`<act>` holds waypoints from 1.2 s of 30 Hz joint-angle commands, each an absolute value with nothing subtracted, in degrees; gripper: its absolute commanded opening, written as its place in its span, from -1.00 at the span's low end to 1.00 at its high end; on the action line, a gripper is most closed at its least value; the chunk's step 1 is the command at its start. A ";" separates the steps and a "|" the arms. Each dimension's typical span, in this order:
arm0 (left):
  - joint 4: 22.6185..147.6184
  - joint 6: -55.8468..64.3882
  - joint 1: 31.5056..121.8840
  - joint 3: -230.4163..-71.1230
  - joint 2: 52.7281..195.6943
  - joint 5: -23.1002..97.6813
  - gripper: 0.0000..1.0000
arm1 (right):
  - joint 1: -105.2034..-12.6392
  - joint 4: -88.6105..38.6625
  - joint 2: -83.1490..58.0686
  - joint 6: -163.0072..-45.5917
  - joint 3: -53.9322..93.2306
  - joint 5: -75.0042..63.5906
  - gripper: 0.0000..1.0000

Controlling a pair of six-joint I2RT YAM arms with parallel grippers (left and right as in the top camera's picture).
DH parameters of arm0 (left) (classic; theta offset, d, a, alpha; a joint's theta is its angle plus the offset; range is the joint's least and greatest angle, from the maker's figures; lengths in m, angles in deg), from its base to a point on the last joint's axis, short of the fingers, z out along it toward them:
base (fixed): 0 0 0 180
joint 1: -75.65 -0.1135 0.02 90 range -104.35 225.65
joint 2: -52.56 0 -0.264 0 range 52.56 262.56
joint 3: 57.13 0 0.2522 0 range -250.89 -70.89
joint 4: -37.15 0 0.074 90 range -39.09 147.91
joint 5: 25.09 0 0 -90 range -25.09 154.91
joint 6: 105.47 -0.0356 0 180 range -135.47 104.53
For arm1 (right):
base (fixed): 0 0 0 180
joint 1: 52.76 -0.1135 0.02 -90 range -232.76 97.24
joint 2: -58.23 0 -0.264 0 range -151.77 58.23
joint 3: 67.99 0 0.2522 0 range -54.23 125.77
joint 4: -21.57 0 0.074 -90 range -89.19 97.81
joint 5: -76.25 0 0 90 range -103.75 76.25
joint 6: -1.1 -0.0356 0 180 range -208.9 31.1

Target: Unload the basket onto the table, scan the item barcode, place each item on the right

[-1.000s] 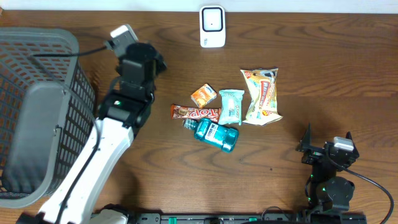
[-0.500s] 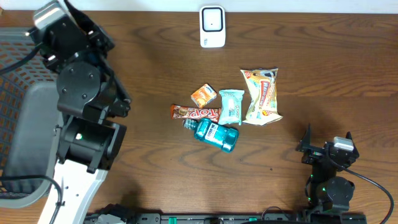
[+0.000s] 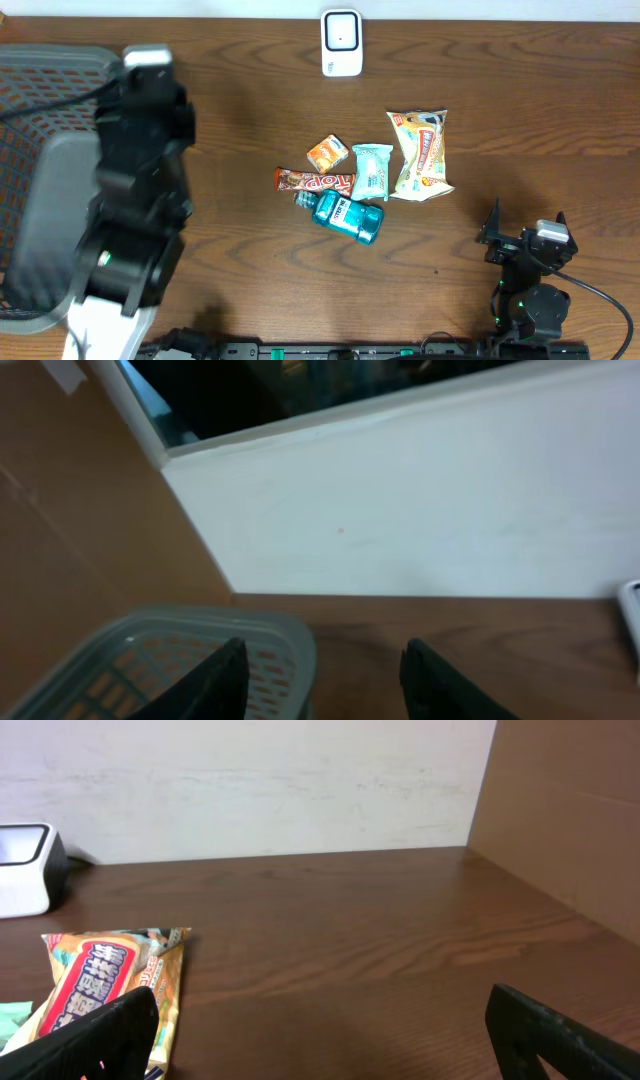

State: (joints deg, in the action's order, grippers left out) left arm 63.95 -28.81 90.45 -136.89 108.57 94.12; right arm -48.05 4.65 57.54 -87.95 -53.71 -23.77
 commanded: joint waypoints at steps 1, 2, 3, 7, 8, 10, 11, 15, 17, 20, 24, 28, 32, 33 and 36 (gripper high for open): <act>63.75 -23.54 86.34 -134.55 102.45 82.51 0.05 | -47.92 4.61 57.78 -87.10 -53.91 -23.71 0.98; 63.75 -22.58 85.12 -134.01 101.21 81.24 0.06 | -47.92 4.61 57.78 -87.10 -53.91 -23.71 0.98; 63.95 -20.53 83.44 -133.39 99.55 79.82 0.08 | -47.92 4.61 57.78 -87.10 -53.91 -23.71 0.98; 65.72 -13.27 78.37 -132.04 94.69 77.25 0.10 | -47.92 4.61 57.78 -87.08 -53.91 -23.71 0.98; 66.44 -11.89 77.12 -131.82 93.47 76.50 0.10 | -47.92 4.61 57.78 -87.10 -53.91 -23.71 0.98; 67.71 -10.17 74.65 -131.43 91.20 73.64 0.10 | -47.92 4.61 57.78 -87.10 -53.91 -23.71 0.99; 68.12 -9.68 73.43 -131.14 90.21 71.54 0.10 | -47.92 4.61 57.78 -87.08 -53.91 -23.71 0.98; 72.17 -6.49 68.53 -130.84 88.57 61.75 0.11 | -47.92 4.61 57.78 -87.10 -53.91 -23.71 0.98; 74.77 -6.56 66.74 -130.84 88.88 59.43 0.22 | -47.92 4.61 57.78 -87.10 -53.91 -23.71 0.98; 78.90 -6.60 63.79 -130.84 89.58 59.54 0.54 | -47.92 4.61 57.78 -87.10 -53.91 -23.71 0.98; 79.05 -5.64 58.32 -130.77 90.04 59.48 0.68 | -47.92 4.61 57.78 -87.10 -53.91 -23.71 0.99; 79.18 0.17 53.23 -130.38 90.08 59.48 0.96 | -47.92 4.61 57.78 -87.08 -53.91 -23.71 0.98; 79.10 6.60 51.05 -130.33 90.13 56.98 0.96 | -47.92 4.61 57.78 -87.08 -53.91 -23.71 0.98; 79.10 7.52 50.85 -130.33 90.08 54.64 0.96 | -47.92 4.61 57.78 -87.08 -53.91 -23.71 0.99; 78.83 7.78 50.61 -130.33 89.45 45.62 0.96 | -47.92 4.61 57.78 -87.10 -53.91 -23.71 0.99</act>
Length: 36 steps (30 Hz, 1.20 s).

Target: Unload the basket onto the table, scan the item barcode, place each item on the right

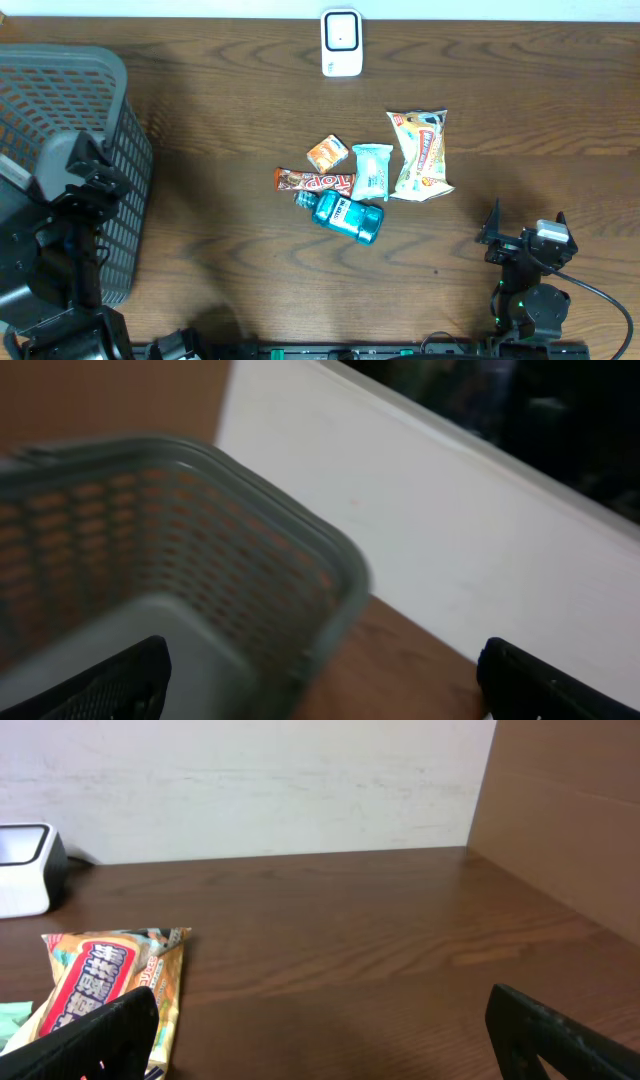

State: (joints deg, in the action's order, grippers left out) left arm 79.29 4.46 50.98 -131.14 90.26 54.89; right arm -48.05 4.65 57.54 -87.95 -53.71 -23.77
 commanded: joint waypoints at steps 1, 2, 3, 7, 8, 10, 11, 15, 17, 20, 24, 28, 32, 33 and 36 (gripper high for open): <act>78.62 7.78 50.59 -130.33 88.92 42.95 0.96 | -47.92 4.61 57.78 -87.10 -53.91 -23.71 0.98; 78.29 7.78 50.59 -130.33 88.20 40.90 0.96 | -47.92 4.61 57.78 -87.08 -53.91 -23.71 0.98; 78.03 7.78 50.59 -130.33 87.22 39.41 0.96 | -47.92 4.61 57.78 -87.10 -53.91 -23.71 0.99; 77.94 7.78 50.61 -130.33 81.54 38.32 0.96 | -47.92 4.61 57.78 -87.10 -53.91 -23.71 0.98; 78.11 7.78 50.74 -130.36 79.98 38.32 0.96 | -47.92 4.61 57.78 -87.08 -53.91 -23.71 0.98; 78.77 7.78 51.85 -130.36 76.97 38.32 0.96 | -47.92 4.61 57.78 -87.08 -53.91 -23.71 0.99; 79.21 7.78 52.84 -130.36 75.52 38.32 0.96 | -47.92 4.61 57.78 -87.10 -53.91 -23.71 0.98; 80.26 7.80 57.34 -130.36 70.54 38.32 0.96 | -47.92 4.65 57.78 -87.10 -53.91 -23.71 0.98; 80.45 7.78 59.20 -130.36 68.25 38.32 0.95 | -47.92 4.81 57.78 -87.14 -53.91 -23.64 0.98; 80.47 7.78 61.58 -130.36 64.55 38.34 0.96 | -47.92 4.59 57.78 -92.28 -53.91 -17.83 0.98; 80.89 7.76 64.51 -130.42 59.90 38.36 0.96 | -47.96 4.28 57.46 -111.40 -53.93 -4.23 0.98; 80.89 7.76 66.21 -130.42 56.09 38.36 0.96 | -47.96 4.83 57.26 -129.28 -53.91 1.17 0.98; 81.59 7.52 66.21 -130.84 53.08 38.56 0.96 | -47.96 5.46 57.26 -140.14 -53.91 3.62 0.99; 82.22 7.47 66.26 -131.16 52.71 38.56 0.96 | -47.96 5.77 57.26 -143.93 -53.91 5.39 0.98; 83.88 7.10 66.80 -132.61 52.75 38.56 0.96 | -47.96 11.93 57.26 -149.15 -53.91 12.05 0.98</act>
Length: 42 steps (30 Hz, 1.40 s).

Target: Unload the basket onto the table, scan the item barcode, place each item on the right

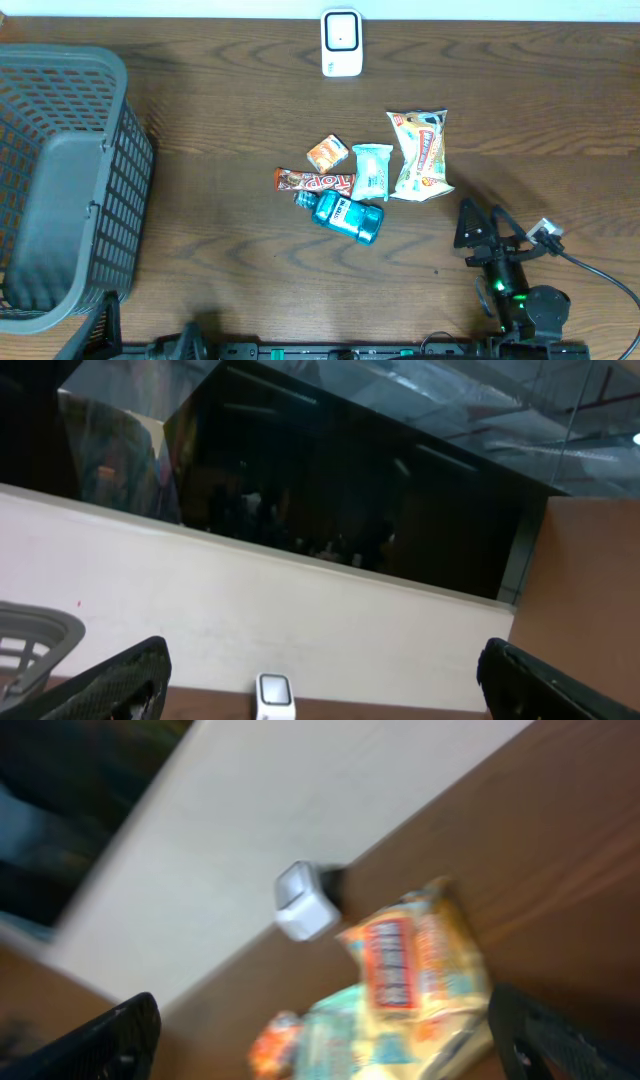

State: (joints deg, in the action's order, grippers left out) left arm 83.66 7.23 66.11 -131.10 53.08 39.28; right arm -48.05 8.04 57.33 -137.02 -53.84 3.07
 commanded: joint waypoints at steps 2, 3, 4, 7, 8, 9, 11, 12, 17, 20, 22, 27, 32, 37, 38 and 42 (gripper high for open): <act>83.88 7.12 67.15 -132.69 52.75 38.56 0.96 | -47.96 23.19 57.26 -146.18 -53.91 20.53 0.99; 83.88 7.10 67.15 -132.69 52.75 38.56 0.96 | -47.96 29.79 57.26 -144.21 -53.91 24.20 0.99; 83.91 7.10 67.15 -132.67 52.75 38.56 0.96 | -47.96 35.01 57.26 -143.73 -53.76 26.41 0.98; 83.84 7.10 66.80 -132.69 52.75 38.56 0.96 | -47.96 36.32 57.19 -142.88 -51.40 27.90 0.98; 83.84 7.10 66.63 -132.69 52.75 38.56 0.95 | -47.96 33.94 57.06 -140.91 -50.22 28.60 0.99; 83.84 7.10 66.28 -132.69 52.75 38.56 0.96 | -47.96 30.55 56.82 -138.44 -48.82 29.43 0.99; 83.82 7.10 65.58 -132.69 52.75 38.56 0.96 | -47.98 22.58 55.80 -132.80 -45.36 31.02 0.98; 83.84 7.10 65.17 -132.69 52.75 38.56 0.96 | -47.98 18.05 54.99 -129.96 -43.24 31.22 0.99; 83.91 7.12 63.42 -132.69 52.75 38.56 0.95 | -47.98 -1.86 47.12 -115.67 -30.79 31.20 0.99; 83.88 7.12 63.07 -132.69 52.75 38.56 0.96 | -48.20 -8.35 40.95 -110.35 -24.75 31.15 0.98; 83.88 7.12 63.07 -132.69 52.75 38.56 0.96 | -49.16 -10.65 36.50 -108.34 -21.69 31.13 0.99; 83.88 7.12 63.07 -132.69 52.75 38.54 0.96 | -56.33 -11.39 25.74 -106.53 -16.23 25.10 0.98; 83.88 7.12 63.07 -132.69 52.75 38.54 0.96 | -71.85 -14.65 14.42 -102.70 -8.49 5.30 0.98; 83.93 7.12 63.09 -132.69 52.75 38.54 0.96 | -90.17 -21.68 -0.27 -98.64 1.78 -21.80 0.99; 83.93 7.12 63.20 -132.69 52.75 38.54 0.95 | -93.49 -22.89 -3.55 -97.85 3.51 -27.03 0.98; 84.12 7.12 64.73 -132.93 52.75 38.54 0.96 | -103.30 -23.21 -16.55 -94.97 6.87 -46.83 0.98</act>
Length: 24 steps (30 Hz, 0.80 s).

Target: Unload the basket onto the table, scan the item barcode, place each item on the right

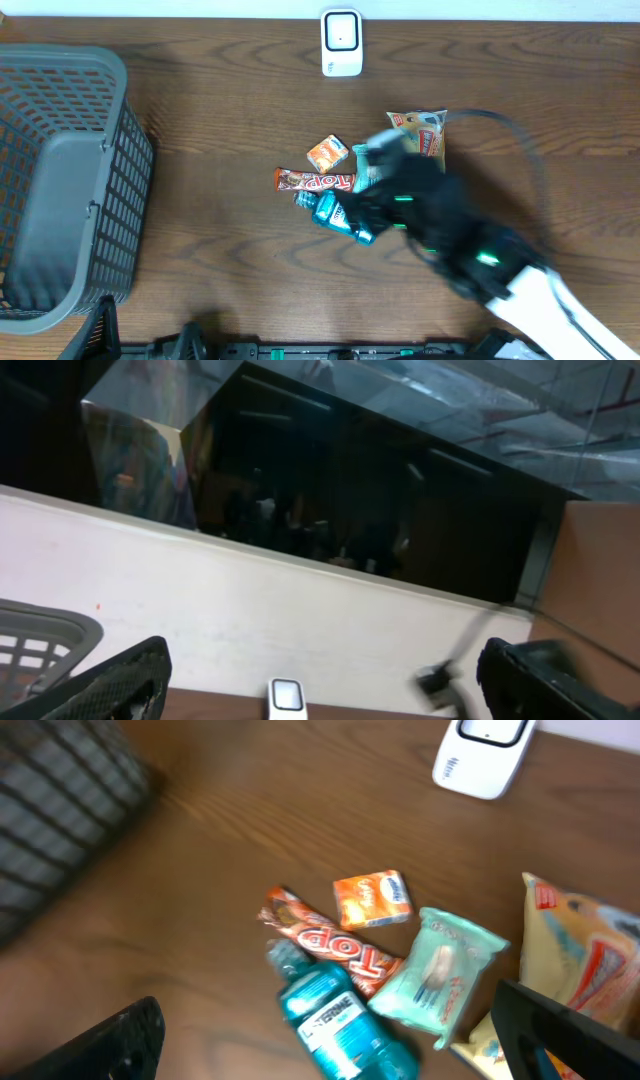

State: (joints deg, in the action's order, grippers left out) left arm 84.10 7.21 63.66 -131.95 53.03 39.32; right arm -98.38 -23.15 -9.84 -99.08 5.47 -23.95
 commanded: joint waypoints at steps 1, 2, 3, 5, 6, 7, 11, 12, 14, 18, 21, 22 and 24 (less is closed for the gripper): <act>84.32 7.12 65.14 -133.09 52.75 38.54 0.96 | -104.57 -22.71 -18.80 -94.49 6.85 -49.89 0.99; 84.36 7.12 65.47 -133.15 52.75 38.54 0.96 | -105.88 -22.36 -21.60 -93.61 6.85 -52.69 0.97; 84.36 7.12 65.69 -133.17 52.75 38.54 0.96 | -107.04 -22.27 -24.33 -92.52 6.85 -54.48 0.91; 84.54 7.12 66.00 -133.17 52.75 38.56 0.96 | -109.09 -22.60 -29.67 -89.98 6.85 -57.06 0.98; 84.60 7.10 66.06 -133.17 52.75 38.54 0.96 | -109.90 -22.80 -32.40 -88.82 6.85 -58.33 0.98; 84.76 7.12 66.08 -133.17 52.75 38.54 0.96 | -110.38 -22.80 -34.63 -88.78 6.85 -59.20 0.99; 84.76 7.12 66.08 -133.17 52.75 38.54 0.96 | -111.96 -22.38 -40.70 -88.85 6.85 -59.88 0.91; 84.78 7.10 66.08 -133.17 52.75 38.54 0.96 | -112.18 -22.38 -41.51 -88.82 6.85 -59.73 0.84; 84.78 7.12 66.08 -133.17 52.75 38.54 0.96 | -112.66 -22.41 -42.54 -88.87 6.85 -59.35 0.76; 84.78 7.10 66.11 -133.17 52.75 38.54 0.95 | -112.90 -23.24 -43.04 -88.82 6.85 -53.28 0.75; 84.76 7.10 66.24 -133.20 52.75 38.56 0.96 | -112.83 -24.39 -43.04 -88.85 6.83 -47.62 0.72; 84.76 7.12 66.37 -133.20 52.75 38.56 0.96 | -112.77 -24.81 -43.04 -88.85 6.83 -46.50 0.72; 84.76 7.10 66.59 -133.20 52.75 38.56 0.96 | -112.74 -25.40 -43.04 -88.96 6.68 -45.63 0.72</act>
